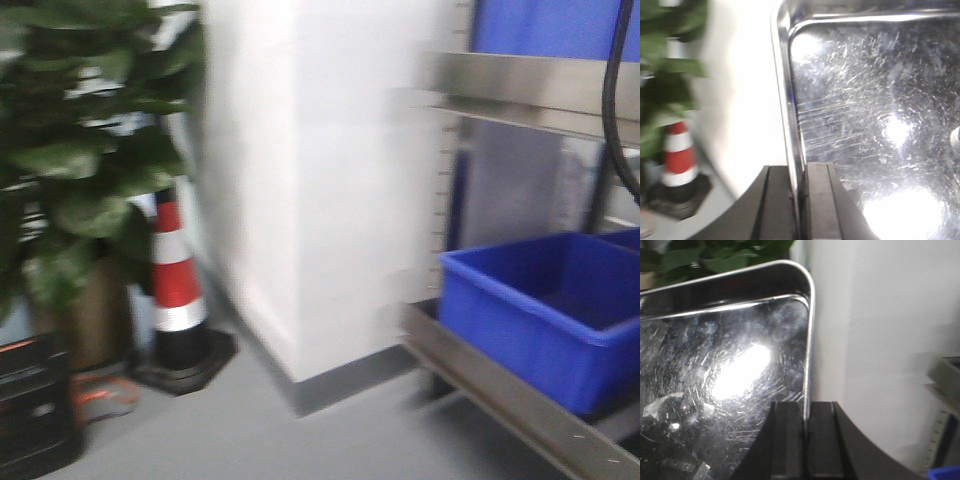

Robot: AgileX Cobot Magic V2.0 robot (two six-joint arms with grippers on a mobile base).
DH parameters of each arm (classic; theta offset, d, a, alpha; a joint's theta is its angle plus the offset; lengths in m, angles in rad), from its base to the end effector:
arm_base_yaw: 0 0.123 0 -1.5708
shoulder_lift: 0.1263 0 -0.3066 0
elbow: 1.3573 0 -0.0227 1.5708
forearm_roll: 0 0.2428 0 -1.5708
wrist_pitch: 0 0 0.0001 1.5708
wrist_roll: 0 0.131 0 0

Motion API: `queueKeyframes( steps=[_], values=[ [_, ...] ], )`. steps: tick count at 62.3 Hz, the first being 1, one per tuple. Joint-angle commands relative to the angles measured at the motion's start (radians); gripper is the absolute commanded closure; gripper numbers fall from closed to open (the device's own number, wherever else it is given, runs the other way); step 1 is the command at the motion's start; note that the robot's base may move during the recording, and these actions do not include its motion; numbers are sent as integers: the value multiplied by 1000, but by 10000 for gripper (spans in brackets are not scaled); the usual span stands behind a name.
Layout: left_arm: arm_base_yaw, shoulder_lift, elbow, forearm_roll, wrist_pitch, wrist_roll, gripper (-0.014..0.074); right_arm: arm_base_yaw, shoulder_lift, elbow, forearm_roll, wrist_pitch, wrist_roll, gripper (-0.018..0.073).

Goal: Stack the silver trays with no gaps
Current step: 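Drive the base around to another shelf of blue bins, holding the tray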

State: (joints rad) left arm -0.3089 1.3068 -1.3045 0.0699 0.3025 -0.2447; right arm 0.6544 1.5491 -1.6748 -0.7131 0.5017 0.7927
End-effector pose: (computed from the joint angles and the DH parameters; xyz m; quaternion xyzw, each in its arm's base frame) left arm 0.3112 -0.0964 0.4416 0.0445 0.7782 -0.1431 0.6099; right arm 0.3320 0.2027 0.4790 -0.0927 0.7593 0.1330 0.6302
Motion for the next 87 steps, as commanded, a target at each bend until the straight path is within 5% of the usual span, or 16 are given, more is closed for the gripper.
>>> queueKeyframes(
  steps=[1, 87],
  values=[
    [-35, -4, -7, -35, -68, 24, 613, 38, 5, 0, 57, -221, -9, 638],
    [-35, -4, -7, -35, -68, 24, 613, 38, 5, 0, 57, -223, -9, 638]
  ],
)
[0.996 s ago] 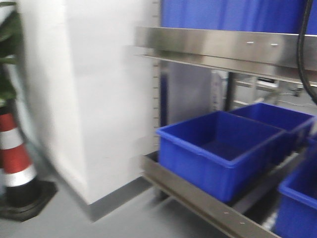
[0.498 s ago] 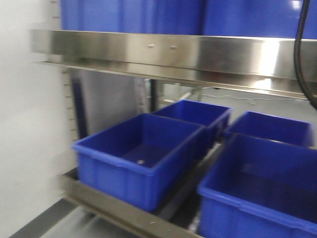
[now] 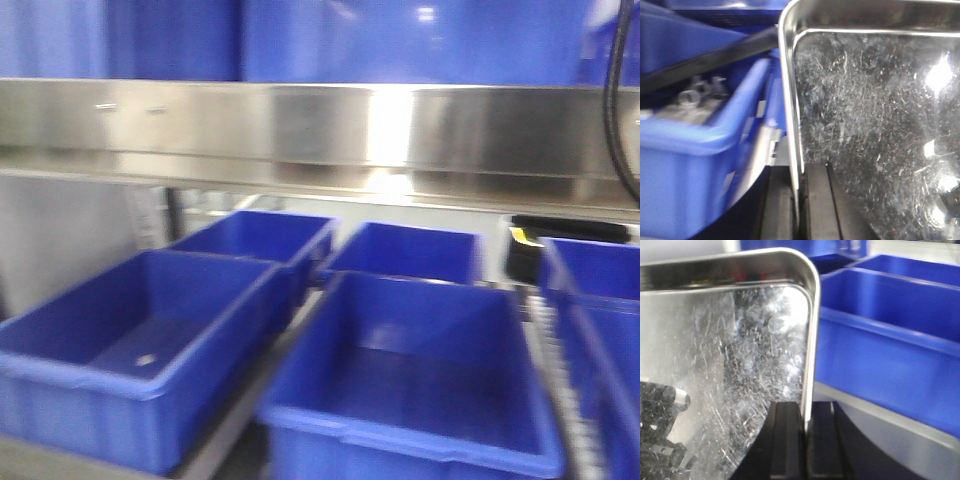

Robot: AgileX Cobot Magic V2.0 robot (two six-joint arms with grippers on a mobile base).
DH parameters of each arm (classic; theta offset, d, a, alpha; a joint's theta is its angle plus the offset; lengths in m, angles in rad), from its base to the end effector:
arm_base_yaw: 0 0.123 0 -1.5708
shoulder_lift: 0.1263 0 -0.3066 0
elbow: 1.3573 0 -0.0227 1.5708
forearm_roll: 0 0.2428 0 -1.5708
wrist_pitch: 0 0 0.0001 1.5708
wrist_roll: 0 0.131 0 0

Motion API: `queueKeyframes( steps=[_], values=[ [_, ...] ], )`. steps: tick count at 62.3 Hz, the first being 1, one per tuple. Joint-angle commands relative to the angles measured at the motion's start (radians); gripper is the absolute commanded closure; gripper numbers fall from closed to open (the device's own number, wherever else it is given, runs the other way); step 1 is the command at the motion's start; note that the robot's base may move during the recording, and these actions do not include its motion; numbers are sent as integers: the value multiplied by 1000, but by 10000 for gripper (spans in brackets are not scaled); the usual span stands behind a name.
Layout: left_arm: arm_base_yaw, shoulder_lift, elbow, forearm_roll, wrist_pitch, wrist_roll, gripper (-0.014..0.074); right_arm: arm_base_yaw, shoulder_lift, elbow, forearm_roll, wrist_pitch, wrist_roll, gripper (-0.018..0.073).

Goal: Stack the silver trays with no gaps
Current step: 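Drive the base around to another shelf of blue bins, holding the tray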

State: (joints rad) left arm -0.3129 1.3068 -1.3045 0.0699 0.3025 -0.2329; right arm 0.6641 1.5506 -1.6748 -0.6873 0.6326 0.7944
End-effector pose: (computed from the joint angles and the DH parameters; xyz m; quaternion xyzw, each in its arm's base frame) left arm 0.3108 -0.0977 0.4416 0.0506 0.7778 -0.1407 0.6104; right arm 0.3303 0.1960 0.4646 -0.0681 0.7963 0.1062 0.5915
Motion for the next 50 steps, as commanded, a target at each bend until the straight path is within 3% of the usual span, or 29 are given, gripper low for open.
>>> queueKeyframes(
  steps=[1, 50],
  values=[
    [-31, -4, -7, -35, -68, 12, 613, 28, 4, 0, 31, -354, -10, 638],
    [-31, -4, -7, -35, -68, 12, 613, 28, 4, 0, 31, -354, -10, 638]
  ],
)
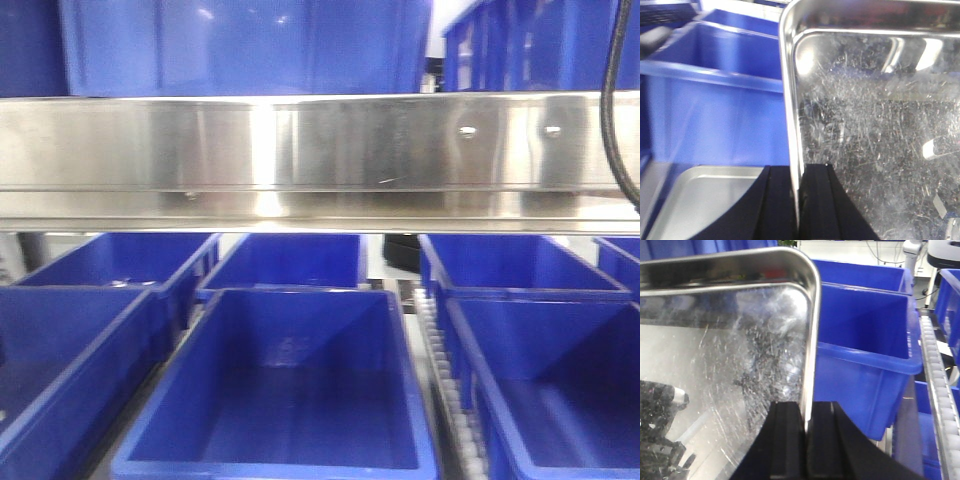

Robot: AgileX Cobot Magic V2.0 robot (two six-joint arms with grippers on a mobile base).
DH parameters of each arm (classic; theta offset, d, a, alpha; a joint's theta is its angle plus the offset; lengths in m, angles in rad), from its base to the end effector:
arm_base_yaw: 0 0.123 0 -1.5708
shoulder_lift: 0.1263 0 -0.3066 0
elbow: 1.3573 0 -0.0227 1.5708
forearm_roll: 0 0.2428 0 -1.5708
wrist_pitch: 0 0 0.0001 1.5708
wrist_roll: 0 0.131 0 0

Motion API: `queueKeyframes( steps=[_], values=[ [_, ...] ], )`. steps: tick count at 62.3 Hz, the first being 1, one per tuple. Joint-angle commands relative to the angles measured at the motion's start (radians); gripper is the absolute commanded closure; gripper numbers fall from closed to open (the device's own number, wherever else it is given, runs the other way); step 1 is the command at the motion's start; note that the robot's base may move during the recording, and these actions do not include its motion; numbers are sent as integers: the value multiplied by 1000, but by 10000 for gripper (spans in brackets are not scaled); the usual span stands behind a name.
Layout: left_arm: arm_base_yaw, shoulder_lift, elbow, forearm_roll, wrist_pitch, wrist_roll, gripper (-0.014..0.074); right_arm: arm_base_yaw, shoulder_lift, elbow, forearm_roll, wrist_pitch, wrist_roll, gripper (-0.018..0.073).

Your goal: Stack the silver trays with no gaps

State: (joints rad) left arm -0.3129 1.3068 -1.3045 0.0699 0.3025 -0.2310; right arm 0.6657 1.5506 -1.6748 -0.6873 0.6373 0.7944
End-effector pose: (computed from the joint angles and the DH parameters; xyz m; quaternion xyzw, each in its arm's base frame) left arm 0.3108 -0.0977 0.4416 0.0514 0.7778 -0.1402 0.6106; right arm 0.3299 0.1962 0.4641 -0.0679 0.7974 0.1053 0.5902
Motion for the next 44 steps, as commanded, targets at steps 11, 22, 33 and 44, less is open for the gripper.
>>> queueKeyframes(
  steps=[11, 22, 33, 44],
  values=[
    [-31, -4, -7, -35, -68, 10, 613, 26, 4, 0, 31, -359, -10, 638],
    [-31, -4, -7, -35, -68, 10, 613, 26, 4, 0, 31, -359, -10, 638],
    [-31, -4, -7, -35, -68, 10, 613, 26, 4, 0, 31, -359, -10, 638],
    [-31, -4, -7, -35, -68, 10, 613, 26, 4, 0, 31, -359, -10, 638]
  ],
)
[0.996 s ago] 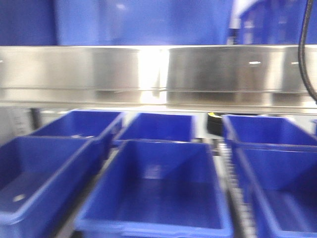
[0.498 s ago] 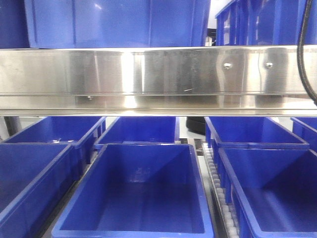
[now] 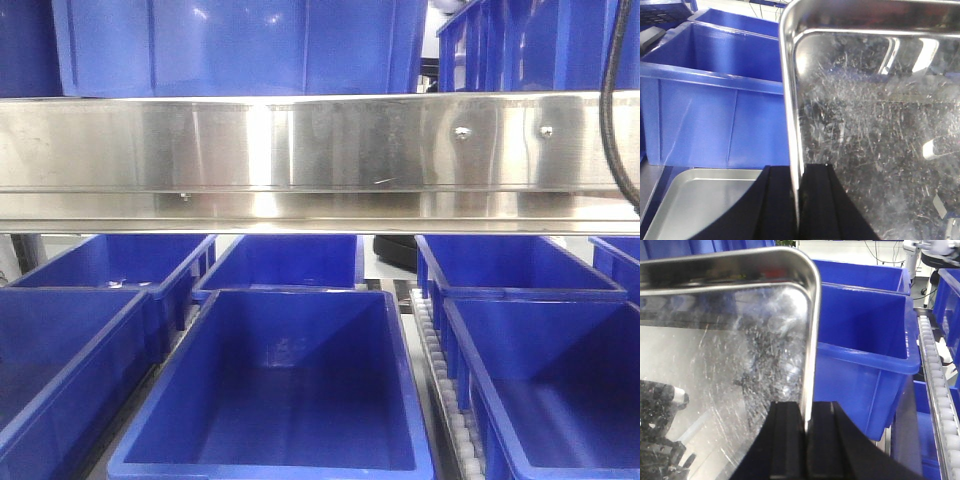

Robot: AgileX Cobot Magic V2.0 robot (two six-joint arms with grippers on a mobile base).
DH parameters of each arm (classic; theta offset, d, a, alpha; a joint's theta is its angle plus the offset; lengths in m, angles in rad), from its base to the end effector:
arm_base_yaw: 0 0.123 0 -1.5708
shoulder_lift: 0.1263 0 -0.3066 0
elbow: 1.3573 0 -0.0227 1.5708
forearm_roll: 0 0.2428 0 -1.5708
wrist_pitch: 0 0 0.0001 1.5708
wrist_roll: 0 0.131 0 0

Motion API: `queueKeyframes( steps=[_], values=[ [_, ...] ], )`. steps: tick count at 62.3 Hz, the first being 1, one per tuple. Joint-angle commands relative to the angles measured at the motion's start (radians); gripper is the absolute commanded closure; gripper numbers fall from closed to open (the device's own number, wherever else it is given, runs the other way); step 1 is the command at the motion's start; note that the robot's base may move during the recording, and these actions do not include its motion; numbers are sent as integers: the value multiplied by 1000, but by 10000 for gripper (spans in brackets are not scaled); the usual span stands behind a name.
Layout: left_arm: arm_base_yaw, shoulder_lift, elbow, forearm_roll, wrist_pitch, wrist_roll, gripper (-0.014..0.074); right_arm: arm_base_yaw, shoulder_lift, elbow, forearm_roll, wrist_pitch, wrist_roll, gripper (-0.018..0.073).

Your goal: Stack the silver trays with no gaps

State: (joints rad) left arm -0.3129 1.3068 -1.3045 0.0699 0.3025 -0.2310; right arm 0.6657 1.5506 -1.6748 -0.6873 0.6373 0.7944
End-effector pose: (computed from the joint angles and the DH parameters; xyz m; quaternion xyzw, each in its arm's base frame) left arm 0.3108 -0.0977 0.4416 0.0514 0.7778 -0.1402 0.6106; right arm 0.3299 0.1962 0.4641 -0.0679 0.7974 0.1053 0.5902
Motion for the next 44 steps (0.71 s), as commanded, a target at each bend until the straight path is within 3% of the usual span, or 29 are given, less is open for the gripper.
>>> queueKeyframes(
  steps=[1, 33, 44],
  values=[
    [-31, -4, -7, -35, -68, 10, 613, 26, 4, 0, 31, -359, -10, 638],
    [-29, -4, -7, -32, -110, 10, 613, 26, 4, 0, 44, -371, -10, 638],
    [-24, 4, -7, -11, -95, 10, 613, 26, 26, 0, 59, -222, -10, 638]
  ],
)
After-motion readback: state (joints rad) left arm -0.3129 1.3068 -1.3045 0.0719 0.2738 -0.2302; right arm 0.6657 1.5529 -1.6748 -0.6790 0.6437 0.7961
